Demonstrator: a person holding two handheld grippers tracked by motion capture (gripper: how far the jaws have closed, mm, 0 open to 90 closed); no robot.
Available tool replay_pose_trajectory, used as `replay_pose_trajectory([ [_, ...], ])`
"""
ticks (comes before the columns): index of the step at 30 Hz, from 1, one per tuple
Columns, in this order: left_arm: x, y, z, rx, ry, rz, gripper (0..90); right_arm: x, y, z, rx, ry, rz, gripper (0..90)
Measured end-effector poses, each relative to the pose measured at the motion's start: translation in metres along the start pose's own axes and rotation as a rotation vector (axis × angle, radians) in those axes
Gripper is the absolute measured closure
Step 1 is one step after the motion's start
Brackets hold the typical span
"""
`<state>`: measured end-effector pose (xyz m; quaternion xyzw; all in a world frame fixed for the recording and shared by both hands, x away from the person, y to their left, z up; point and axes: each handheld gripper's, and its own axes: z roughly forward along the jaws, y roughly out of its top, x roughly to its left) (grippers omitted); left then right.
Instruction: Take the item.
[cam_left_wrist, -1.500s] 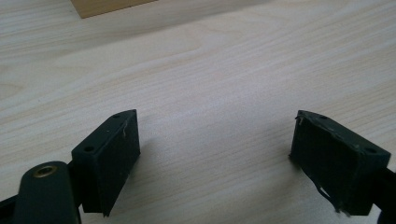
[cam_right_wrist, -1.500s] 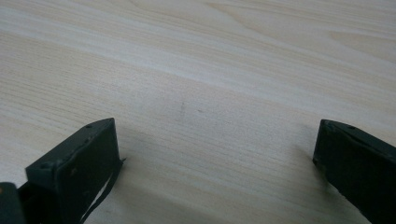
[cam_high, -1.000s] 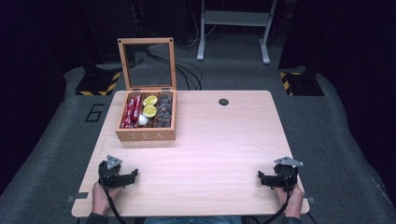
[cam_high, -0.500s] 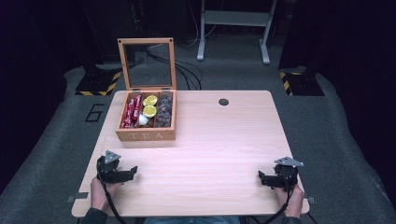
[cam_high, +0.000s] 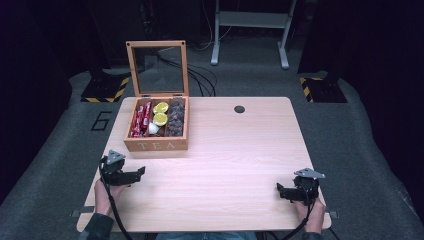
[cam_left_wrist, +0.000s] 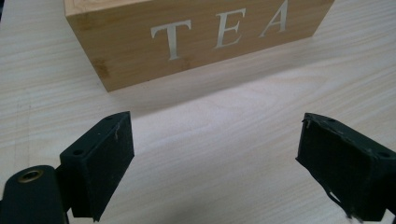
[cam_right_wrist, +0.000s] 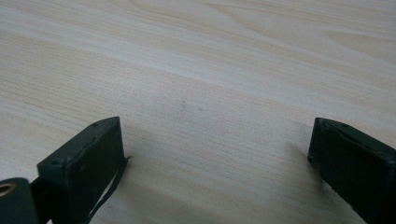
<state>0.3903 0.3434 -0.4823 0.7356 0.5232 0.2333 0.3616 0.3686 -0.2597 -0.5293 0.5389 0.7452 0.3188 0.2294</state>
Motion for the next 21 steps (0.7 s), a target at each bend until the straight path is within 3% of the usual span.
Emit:
replay_pose_trajectory([
  [6,0.000,0.011,0.001,-0.012,0.008,0.000,10.8,0.000,0.000,0.000,-0.001,0.000,0.002,3.0],
  [11,-0.002,0.026,0.002,-0.023,0.021,0.026,10.8,0.000,0.000,0.000,-0.002,-0.002,0.000,3.2],
  [21,-0.003,0.052,0.009,-0.049,0.007,0.040,11.0,-0.001,0.000,0.000,0.001,0.001,-0.004,3.6],
])
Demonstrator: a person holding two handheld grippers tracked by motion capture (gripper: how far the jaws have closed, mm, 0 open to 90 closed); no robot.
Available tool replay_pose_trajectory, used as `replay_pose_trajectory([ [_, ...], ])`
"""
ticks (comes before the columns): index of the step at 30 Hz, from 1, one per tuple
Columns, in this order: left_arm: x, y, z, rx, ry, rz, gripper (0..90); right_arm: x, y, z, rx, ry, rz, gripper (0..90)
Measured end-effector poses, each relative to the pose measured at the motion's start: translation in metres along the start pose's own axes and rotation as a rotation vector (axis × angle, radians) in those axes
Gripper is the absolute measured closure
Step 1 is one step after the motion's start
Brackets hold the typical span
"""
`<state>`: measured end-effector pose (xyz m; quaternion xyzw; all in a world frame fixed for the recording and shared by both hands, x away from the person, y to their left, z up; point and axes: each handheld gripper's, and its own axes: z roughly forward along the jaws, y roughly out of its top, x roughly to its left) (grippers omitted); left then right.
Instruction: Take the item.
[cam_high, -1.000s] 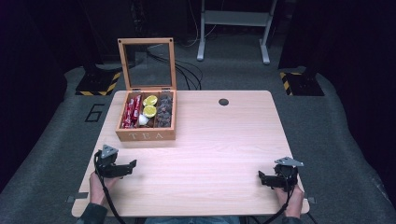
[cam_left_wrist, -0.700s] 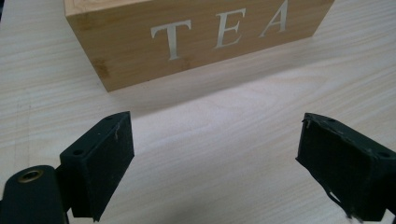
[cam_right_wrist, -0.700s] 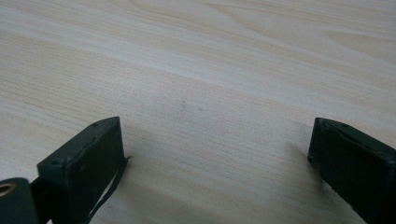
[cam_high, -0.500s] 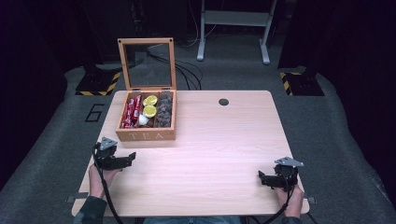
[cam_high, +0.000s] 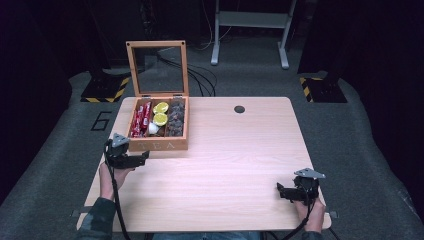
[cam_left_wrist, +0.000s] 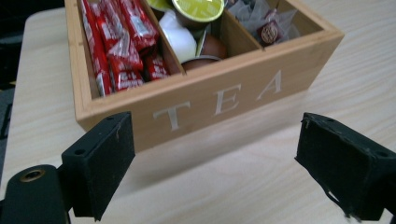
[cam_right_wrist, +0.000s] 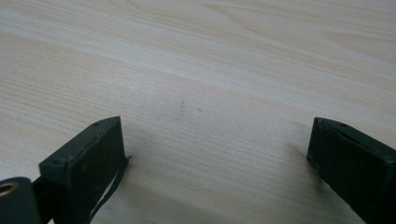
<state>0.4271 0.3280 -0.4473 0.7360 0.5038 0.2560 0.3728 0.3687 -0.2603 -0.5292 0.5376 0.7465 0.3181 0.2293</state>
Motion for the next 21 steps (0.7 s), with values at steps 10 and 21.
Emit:
replay_pose_trajectory([
  [10,0.001,0.023,0.010,-0.022,0.000,0.012,9.2,0.000,0.000,0.000,-0.006,-0.005,0.003,4.0],
  [21,0.001,0.050,0.031,-0.027,0.005,0.016,9.5,0.000,0.000,0.000,-0.009,-0.006,0.005,4.4],
])
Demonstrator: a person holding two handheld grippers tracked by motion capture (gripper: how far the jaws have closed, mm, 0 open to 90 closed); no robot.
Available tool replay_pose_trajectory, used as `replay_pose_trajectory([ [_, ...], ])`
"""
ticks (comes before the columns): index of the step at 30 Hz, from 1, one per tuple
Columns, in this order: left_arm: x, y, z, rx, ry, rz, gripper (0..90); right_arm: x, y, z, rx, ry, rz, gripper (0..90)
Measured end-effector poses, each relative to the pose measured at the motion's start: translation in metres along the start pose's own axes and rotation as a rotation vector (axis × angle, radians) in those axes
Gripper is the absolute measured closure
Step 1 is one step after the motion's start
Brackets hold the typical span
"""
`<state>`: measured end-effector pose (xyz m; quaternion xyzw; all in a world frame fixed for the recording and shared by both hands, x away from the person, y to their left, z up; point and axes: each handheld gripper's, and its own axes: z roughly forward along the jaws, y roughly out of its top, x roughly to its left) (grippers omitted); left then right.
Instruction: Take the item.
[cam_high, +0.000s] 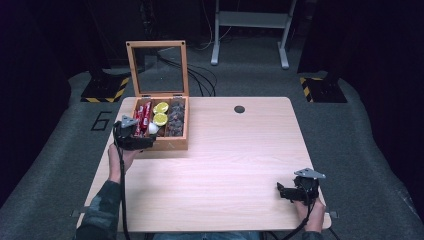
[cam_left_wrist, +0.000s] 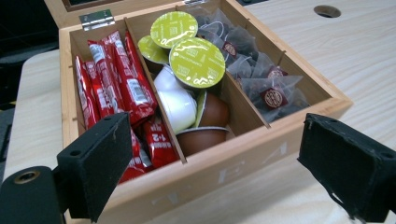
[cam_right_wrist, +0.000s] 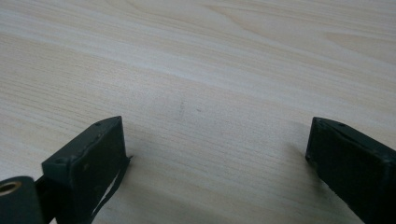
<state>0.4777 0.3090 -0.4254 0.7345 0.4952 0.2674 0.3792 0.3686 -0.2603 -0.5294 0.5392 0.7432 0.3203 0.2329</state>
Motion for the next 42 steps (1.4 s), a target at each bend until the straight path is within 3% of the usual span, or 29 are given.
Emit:
replay_pose_trajectory([
  [13,0.001,0.023,0.018,-0.009,0.000,-0.014,9.7,0.000,0.000,0.000,-0.002,0.000,0.001,5.1],
  [27,-0.002,0.052,0.052,0.006,0.028,-0.018,9.7,0.000,0.000,0.000,-0.003,0.000,0.000,5.5],
  [33,-0.003,0.057,0.071,0.056,0.026,-0.021,11.5,0.001,0.000,0.000,-0.003,0.000,0.010,5.6],
  [42,-0.002,0.054,0.094,0.101,0.076,0.001,18.5,0.000,0.000,0.000,-0.005,-0.001,0.008,6.0],
])
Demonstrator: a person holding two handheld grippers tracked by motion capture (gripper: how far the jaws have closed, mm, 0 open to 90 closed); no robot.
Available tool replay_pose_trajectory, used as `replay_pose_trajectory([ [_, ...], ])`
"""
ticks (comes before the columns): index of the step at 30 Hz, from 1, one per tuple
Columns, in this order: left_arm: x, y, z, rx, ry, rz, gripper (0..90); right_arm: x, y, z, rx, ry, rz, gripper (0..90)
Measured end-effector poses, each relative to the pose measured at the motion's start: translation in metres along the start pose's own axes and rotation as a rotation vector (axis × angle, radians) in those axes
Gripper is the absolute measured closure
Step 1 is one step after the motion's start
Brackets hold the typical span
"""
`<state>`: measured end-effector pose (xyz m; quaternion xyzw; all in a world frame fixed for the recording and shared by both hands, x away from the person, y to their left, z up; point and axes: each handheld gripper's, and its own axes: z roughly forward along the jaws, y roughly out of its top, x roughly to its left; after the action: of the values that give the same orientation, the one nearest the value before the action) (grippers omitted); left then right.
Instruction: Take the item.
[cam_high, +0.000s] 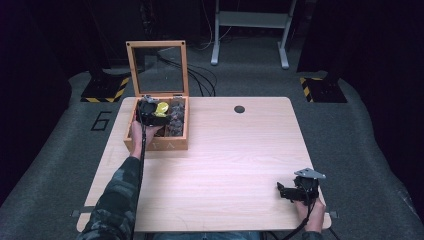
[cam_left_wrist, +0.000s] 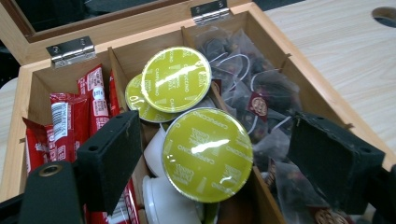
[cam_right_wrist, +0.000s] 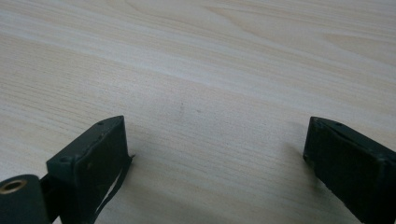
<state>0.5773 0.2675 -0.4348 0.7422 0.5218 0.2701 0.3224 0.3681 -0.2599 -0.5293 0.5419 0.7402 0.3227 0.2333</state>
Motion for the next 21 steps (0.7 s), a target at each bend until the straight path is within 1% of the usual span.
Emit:
replay_pose_trajectory([
  [1,0.001,0.001,0.003,0.013,0.002,-0.003,18.5,0.000,0.000,0.000,0.000,0.000,0.000,6.0],
  [2,0.004,0.003,0.007,0.013,-0.012,-0.033,19.0,0.000,0.000,0.000,-0.002,0.000,-0.003,6.2],
  [3,0.004,0.004,0.008,0.016,-0.007,-0.036,19.6,0.000,0.000,0.000,-0.002,-0.001,-0.002,6.2],
  [6,0.003,0.007,0.010,0.015,-0.008,-0.030,21.3,0.000,0.000,0.000,-0.002,-0.001,-0.002,6.3],
  [7,0.001,0.007,0.011,0.015,0.009,-0.018,21.3,0.000,0.000,0.000,-0.004,0.000,-0.002,6.3],
  [8,0.001,0.007,0.013,0.032,0.011,-0.011,23.0,-0.001,0.000,0.000,-0.003,0.000,-0.005,6.4],
  [9,0.001,0.007,0.013,0.032,0.011,-0.011,23.4,-0.001,0.000,0.000,-0.003,0.000,-0.005,6.4],
  [10,0.000,0.006,0.016,0.039,0.031,-0.004,23.6,-0.001,0.000,0.000,-0.003,0.000,-0.005,6.4],
  [11,0.001,0.005,0.016,0.046,0.029,-0.008,24.3,-0.001,0.000,0.000,-0.003,0.000,-0.004,6.5],
  [12,0.001,0.005,0.016,0.043,0.029,-0.017,24.8,-0.001,0.000,0.000,-0.003,0.000,-0.005,6.5],
  [16,0.003,0.004,0.018,0.042,0.015,-0.017,25.4,-0.001,0.000,0.000,-0.003,0.000,-0.005,6.6],
  [18,0.002,0.004,0.019,0.040,0.010,-0.016,27.6,-0.001,0.000,0.000,-0.003,-0.001,-0.003,6.6],
  [19,0.002,0.004,0.019,0.041,0.015,-0.015,27.6,-0.001,0.000,0.000,-0.003,-0.001,-0.003,6.6],
  [21,0.001,0.003,0.021,0.051,0.011,-0.014,30.7,-0.001,0.000,0.000,-0.003,0.000,-0.004,6.7],
])
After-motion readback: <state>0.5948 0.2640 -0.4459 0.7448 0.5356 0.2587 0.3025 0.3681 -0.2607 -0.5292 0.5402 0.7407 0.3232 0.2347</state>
